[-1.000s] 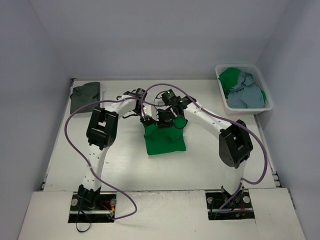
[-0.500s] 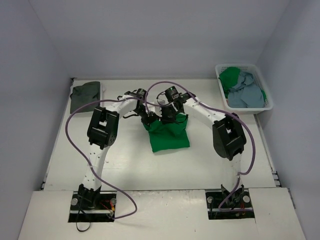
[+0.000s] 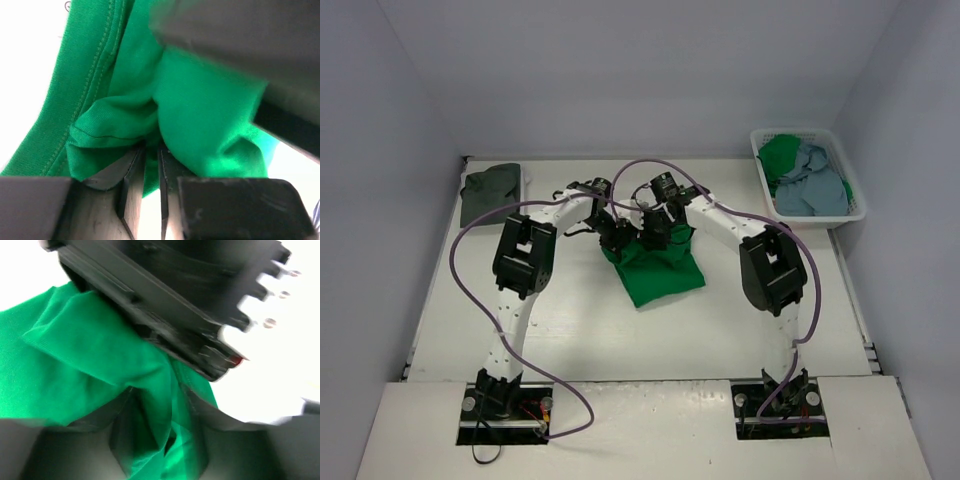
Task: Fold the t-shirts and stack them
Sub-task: Fold the long partially folded tshirt into a neat square, then smooth out wrinkles on the folded tshirt
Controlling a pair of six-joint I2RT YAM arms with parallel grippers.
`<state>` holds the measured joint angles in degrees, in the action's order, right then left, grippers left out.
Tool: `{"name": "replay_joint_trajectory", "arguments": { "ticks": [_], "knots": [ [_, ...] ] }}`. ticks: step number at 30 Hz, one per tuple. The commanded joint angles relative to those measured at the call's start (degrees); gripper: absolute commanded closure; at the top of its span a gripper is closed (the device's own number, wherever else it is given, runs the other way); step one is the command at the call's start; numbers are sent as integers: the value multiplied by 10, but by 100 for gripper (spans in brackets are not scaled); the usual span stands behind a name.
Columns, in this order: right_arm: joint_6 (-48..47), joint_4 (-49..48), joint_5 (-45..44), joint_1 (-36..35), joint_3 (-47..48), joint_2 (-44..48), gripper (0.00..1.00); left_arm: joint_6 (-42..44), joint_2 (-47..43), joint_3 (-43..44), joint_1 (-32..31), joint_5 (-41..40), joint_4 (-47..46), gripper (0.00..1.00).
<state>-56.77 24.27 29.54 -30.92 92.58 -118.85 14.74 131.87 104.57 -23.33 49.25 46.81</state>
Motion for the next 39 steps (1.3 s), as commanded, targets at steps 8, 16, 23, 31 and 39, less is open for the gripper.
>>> {"name": "replay_joint_trajectory", "arguments": {
  "ticks": [8, 16, 23, 31, 39],
  "knots": [
    [117, -137, -58, 12, -27, 61, 38, 46, -105, 63, 64, -8, 68, 82],
    [170, -214, -84, 13, -76, 121, 46, 40, -141, 143, 114, -10, 102, 77],
    [207, -261, -135, 15, -104, 186, 44, 33, -206, 106, 144, 5, 95, 78],
    [190, -181, -84, 12, -128, 160, 94, 24, -269, -10, 143, 21, 65, 78],
    [195, -158, -25, 12, -88, 50, 99, 20, -289, -36, 186, 50, 68, 97]
  ]
}}
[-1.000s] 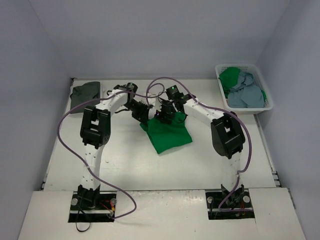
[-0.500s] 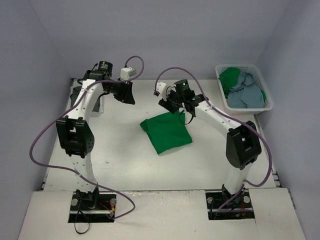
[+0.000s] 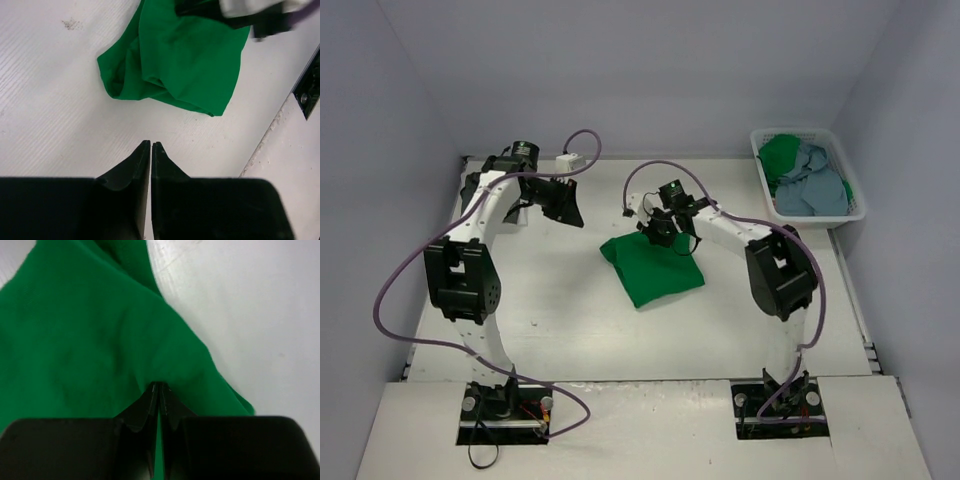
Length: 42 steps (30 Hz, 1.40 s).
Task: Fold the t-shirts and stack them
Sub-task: Smooth out wrinkles on the folded tshirt
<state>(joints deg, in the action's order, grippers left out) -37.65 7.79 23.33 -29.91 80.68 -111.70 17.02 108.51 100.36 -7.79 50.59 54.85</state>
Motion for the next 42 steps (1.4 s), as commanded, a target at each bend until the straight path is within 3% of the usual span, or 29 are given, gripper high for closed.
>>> {"name": "replay_joint_trajectory", "arguments": {
  "ticks": [1, 9, 18, 19, 20, 21, 23, 25, 27, 29, 31, 32, 36, 42],
  "knots": [
    [5, 6, 43, 2, 45, -43, 99, -5, -58, -1, 39, 44, -13, 100],
    [10, 6, 49, -1, 90, -115, 100, 0, -64, -71, 71, 92, -11, 100],
    [34, -8, 0, -2, 65, -59, 96, -10, -32, -96, 52, 125, -2, 100],
    [38, -9, -12, -2, 64, -52, 95, -15, -30, -101, 47, 130, -9, 100],
    [52, -15, -34, -1, 62, -31, 85, -47, -30, -121, 45, 147, -34, 100],
    [52, -15, -35, -1, 62, -31, 85, -64, -31, -135, 44, 147, -50, 100],
    [66, -23, -57, 0, 54, -4, 72, -94, -33, -167, 40, 153, -87, 100],
    [71, -30, -65, 1, 47, 14, 68, -126, -34, -208, 32, 154, -132, 100],
    [78, -31, -69, 1, 42, 35, 66, -151, -29, -233, 29, 158, -157, 80],
    [82, -31, -72, 2, 41, 50, 66, -163, -25, -249, 25, 161, -178, 68],
    [87, -30, -67, 2, 35, 57, 67, -207, -18, -265, 23, 166, -211, 64],
    [87, -30, -57, 2, 30, 61, 72, -238, -14, -272, 22, 175, -247, 62],
    [77, -11, -12, 1, 22, 56, 88, -282, -4, -293, 9, 178, -309, 60],
    [69, 13, 43, -6, 14, 13, 94, -313, 38, -298, -16, 175, -358, 58]
  ]
}}
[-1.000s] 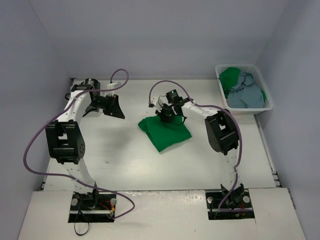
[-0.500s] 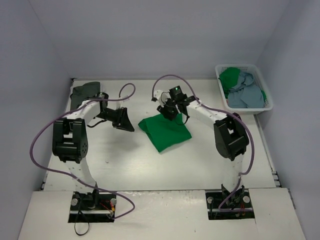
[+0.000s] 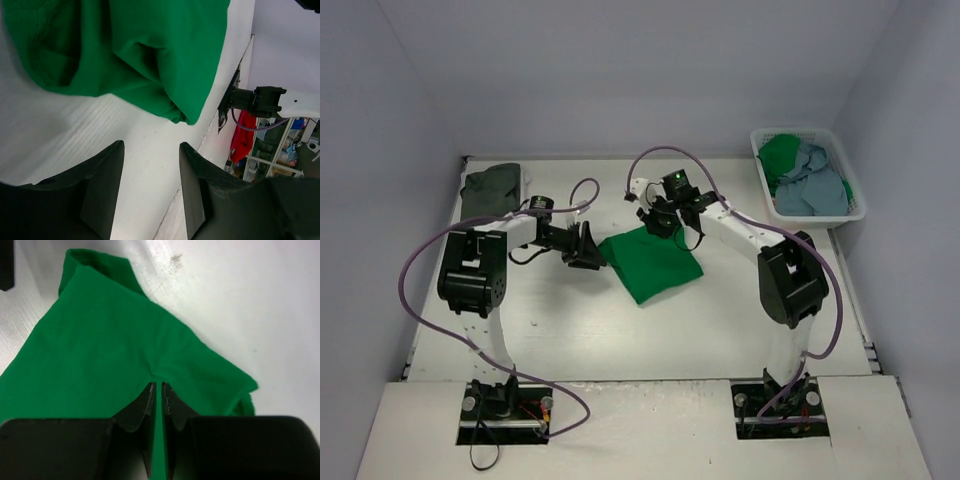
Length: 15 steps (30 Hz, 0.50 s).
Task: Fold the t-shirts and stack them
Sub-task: Smooth out wrinkles on the folded tshirt
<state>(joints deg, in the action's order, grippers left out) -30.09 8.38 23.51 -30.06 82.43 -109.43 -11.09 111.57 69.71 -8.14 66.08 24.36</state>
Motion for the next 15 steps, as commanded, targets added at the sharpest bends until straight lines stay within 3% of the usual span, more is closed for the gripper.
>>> {"name": "replay_joint_trajectory", "arguments": {
  "ticks": [1, 15],
  "knots": [
    [-8, 8, 44, -7, -5, -14, 95, -32, 23, 11, -15, 20, -57, 57],
    [-37, 44, 115, -39, -21, -53, 98, -62, 52, 3, -38, 45, -104, 57]
  ]
}}
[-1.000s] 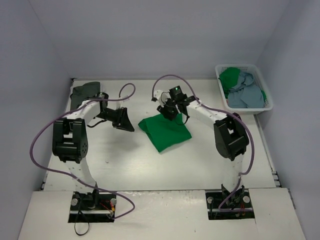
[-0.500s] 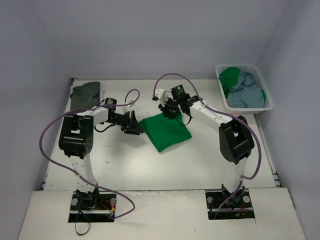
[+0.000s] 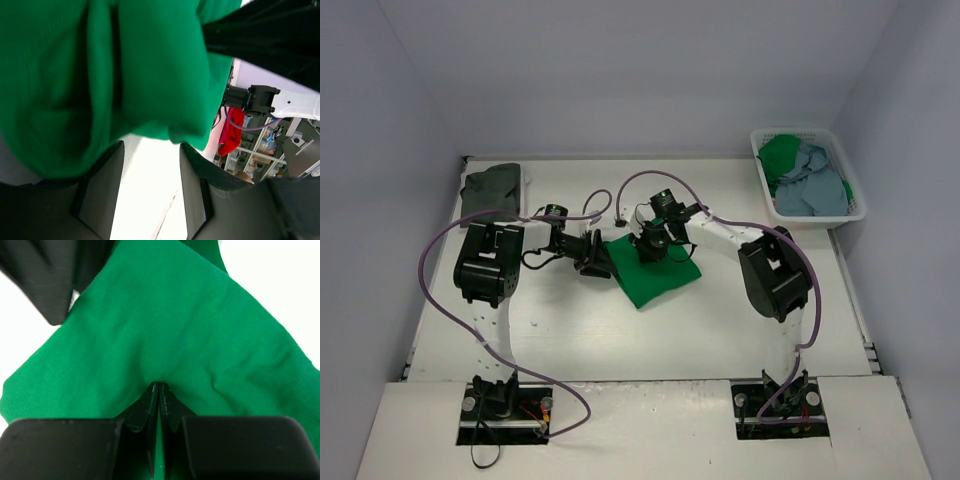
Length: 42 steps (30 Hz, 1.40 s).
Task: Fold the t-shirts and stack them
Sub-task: Smooth out wrinkles on the folded tshirt
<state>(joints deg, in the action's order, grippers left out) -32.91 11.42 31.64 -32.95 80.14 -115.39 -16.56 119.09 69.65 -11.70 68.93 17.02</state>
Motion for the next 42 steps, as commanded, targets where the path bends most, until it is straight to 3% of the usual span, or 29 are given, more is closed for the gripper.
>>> {"name": "replay_joint_trajectory", "arguments": {
  "ticks": [1, 13, 21, 34, 42],
  "knots": [
    [-8, 15, 33, -12, 5, 9, 98, -12, -24, 1, -2, 17, -35, 57],
    [-7, 27, -1, -12, 5, 82, 99, -23, -25, 1, -10, 24, -55, 56],
    [-13, 42, 26, -14, -15, 127, 99, 39, -8, 74, 18, 19, 34, 56],
    [-52, 74, 67, -51, -46, 33, 100, 58, -20, 73, 40, 23, 57, 56],
    [-48, 41, 55, -41, -3, -52, 100, 62, -46, 42, 42, 36, 51, 56]
  ]
}}
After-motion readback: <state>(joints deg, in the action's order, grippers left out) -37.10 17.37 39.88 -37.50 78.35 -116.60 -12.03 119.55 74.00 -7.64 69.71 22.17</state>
